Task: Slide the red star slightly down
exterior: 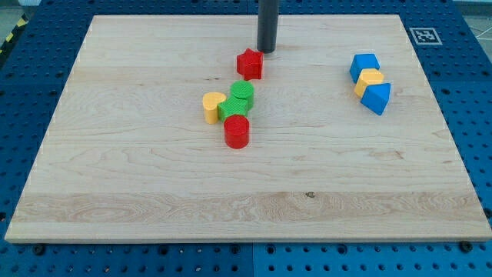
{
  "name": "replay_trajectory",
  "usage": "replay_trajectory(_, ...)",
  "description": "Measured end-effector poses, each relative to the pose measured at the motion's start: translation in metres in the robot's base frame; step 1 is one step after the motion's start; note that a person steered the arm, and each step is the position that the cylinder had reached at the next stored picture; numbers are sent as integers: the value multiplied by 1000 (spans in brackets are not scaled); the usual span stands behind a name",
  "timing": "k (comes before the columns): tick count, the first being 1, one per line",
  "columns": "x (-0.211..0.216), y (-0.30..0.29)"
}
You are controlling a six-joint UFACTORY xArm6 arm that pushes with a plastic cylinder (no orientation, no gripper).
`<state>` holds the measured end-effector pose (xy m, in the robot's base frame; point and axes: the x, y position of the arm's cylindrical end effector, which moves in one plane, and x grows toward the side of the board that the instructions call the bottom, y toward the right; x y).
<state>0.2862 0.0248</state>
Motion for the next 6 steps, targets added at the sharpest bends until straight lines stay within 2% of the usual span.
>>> replay_trajectory(6,63,-15)
